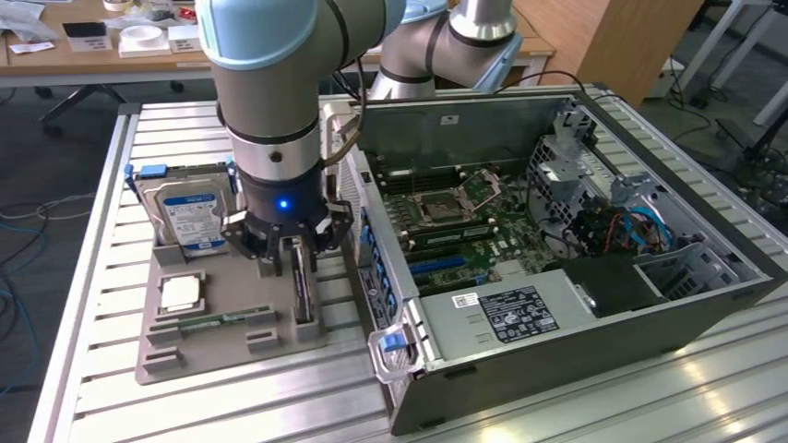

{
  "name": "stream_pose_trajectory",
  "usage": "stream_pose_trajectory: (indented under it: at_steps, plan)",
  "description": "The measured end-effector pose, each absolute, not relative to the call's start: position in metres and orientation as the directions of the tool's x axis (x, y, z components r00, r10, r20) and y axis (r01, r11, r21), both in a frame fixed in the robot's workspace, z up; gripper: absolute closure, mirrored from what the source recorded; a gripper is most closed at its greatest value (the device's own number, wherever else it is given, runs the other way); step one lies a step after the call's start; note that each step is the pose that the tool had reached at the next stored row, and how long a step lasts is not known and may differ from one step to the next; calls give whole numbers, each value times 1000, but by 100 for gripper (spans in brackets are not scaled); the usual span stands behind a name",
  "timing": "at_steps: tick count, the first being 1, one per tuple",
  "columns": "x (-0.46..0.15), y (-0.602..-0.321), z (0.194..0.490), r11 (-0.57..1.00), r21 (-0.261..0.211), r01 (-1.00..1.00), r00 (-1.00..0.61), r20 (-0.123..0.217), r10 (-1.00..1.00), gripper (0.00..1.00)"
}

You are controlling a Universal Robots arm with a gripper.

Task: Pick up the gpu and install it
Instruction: 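Pick up the gpu and move the gpu toward the slot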

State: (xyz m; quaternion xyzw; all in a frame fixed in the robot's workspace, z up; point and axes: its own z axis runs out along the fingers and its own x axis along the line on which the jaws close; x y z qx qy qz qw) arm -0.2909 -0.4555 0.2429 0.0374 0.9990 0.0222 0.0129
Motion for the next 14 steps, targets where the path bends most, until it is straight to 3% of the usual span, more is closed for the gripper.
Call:
stream_pose_trajectory:
  at_steps: [14]
  plan:
    - [-290, -455, 232, 996, 45, 74, -997, -24, 75, 53]
